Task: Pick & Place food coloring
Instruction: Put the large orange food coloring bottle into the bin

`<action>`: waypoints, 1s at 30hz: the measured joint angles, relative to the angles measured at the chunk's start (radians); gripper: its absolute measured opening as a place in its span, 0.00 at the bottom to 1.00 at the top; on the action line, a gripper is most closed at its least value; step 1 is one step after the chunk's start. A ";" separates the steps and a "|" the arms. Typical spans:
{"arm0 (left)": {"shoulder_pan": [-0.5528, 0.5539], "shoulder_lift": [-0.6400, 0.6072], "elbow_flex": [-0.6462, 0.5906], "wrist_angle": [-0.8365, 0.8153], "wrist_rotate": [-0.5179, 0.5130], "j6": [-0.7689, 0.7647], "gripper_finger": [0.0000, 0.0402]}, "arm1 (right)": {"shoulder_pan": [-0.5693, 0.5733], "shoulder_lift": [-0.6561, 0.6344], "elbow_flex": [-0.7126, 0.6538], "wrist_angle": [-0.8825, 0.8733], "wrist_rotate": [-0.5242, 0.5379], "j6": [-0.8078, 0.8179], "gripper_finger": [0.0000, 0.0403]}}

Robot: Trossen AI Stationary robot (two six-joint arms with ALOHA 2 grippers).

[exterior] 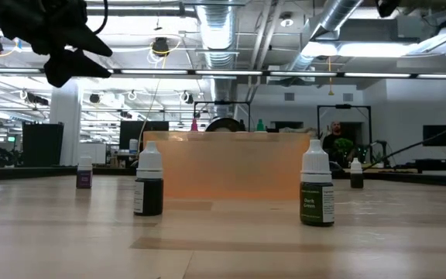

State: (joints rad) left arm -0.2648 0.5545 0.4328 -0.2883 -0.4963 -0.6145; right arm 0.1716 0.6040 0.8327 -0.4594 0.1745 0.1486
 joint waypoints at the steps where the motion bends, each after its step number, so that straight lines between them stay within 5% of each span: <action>1: -0.003 -0.006 0.000 -0.011 -0.007 0.006 0.57 | 0.015 0.017 0.020 -0.024 0.000 0.000 0.38; 14: -0.056 -0.021 0.000 -0.179 -0.182 -0.024 0.57 | 0.230 0.241 0.279 -0.517 -0.029 0.300 0.37; 25: -0.064 -0.021 0.000 -0.196 -0.197 -0.038 0.57 | 0.334 0.368 0.339 -0.819 -0.302 0.664 0.30; 30: -0.064 -0.021 0.000 -0.192 -0.190 -0.045 0.57 | 0.356 0.410 0.339 -0.854 -0.342 0.748 0.29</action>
State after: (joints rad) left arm -0.3290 0.5339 0.4324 -0.4803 -0.6865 -0.6591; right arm 0.5280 1.0140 1.1717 -1.3133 -0.1676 0.8967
